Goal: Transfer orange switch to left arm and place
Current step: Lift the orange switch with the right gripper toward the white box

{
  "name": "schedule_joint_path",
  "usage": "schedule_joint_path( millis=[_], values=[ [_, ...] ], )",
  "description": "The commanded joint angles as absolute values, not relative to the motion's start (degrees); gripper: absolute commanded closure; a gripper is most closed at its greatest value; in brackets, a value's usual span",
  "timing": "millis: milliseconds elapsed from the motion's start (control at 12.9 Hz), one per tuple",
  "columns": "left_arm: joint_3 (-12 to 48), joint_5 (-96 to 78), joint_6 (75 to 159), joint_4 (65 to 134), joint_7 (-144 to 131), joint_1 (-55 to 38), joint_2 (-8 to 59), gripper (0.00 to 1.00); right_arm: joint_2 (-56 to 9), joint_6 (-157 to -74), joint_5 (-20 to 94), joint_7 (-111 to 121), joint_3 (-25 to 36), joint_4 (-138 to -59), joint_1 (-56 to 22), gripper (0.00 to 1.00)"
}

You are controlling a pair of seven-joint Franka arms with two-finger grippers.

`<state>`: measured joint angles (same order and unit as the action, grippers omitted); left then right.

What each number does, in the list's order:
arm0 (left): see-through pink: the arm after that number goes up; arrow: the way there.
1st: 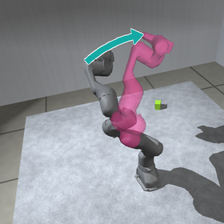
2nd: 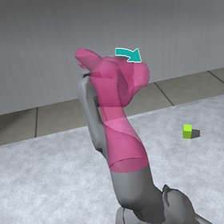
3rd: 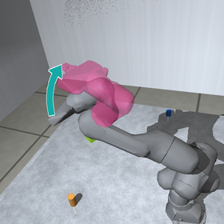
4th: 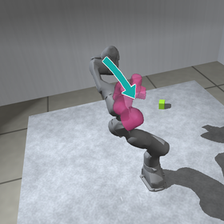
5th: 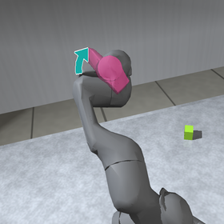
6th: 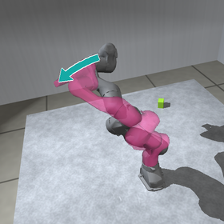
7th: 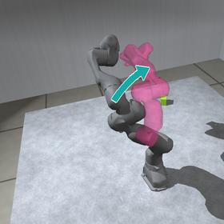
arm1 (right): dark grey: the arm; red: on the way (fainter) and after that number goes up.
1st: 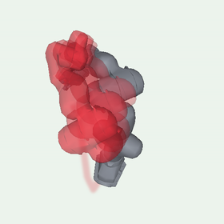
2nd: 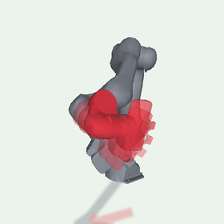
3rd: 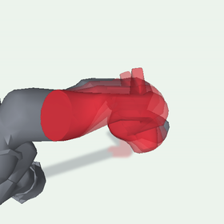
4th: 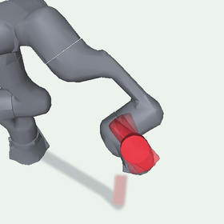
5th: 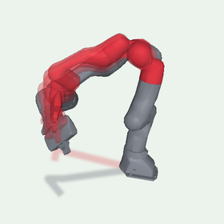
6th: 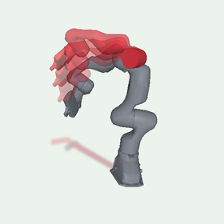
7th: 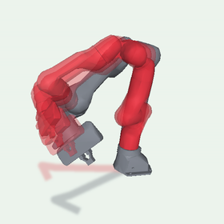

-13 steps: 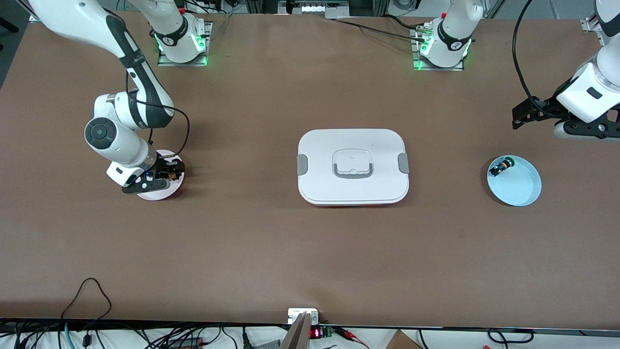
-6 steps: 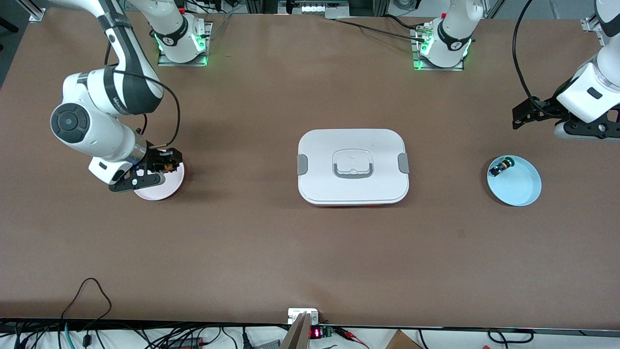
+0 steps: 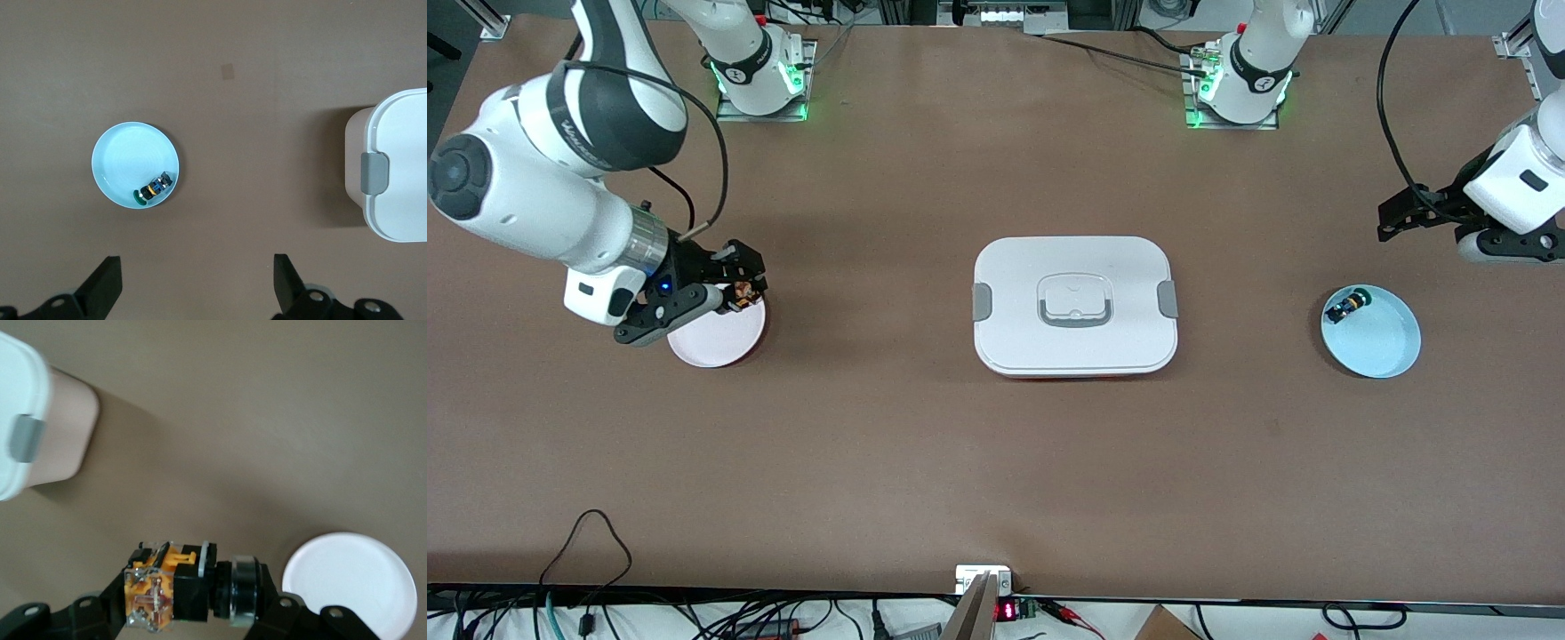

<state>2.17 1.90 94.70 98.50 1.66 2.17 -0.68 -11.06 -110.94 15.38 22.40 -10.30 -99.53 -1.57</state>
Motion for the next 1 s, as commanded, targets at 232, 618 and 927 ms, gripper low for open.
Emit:
schedule_joint_path(
  millis=[232,618,927],
  values=[
    [2.63,1.14,93.69,96.42,2.73,2.90,0.35,0.00,-9.41,-102.16,24.92,37.07,-15.46,-91.95,-1.49,0.91],
    [2.90,1.23,93.69,96.33,2.72,2.81,0.35,0.00,-8.70,-100.28,41.89,59.63,-16.00,-91.75,-1.85,0.91],
    [2.90,1.23,93.69,96.24,2.64,2.72,0.35,0.00,-10.10,-100.90,53.49,77.39,-16.00,-95.35,-1.85,0.91]
  ],
)
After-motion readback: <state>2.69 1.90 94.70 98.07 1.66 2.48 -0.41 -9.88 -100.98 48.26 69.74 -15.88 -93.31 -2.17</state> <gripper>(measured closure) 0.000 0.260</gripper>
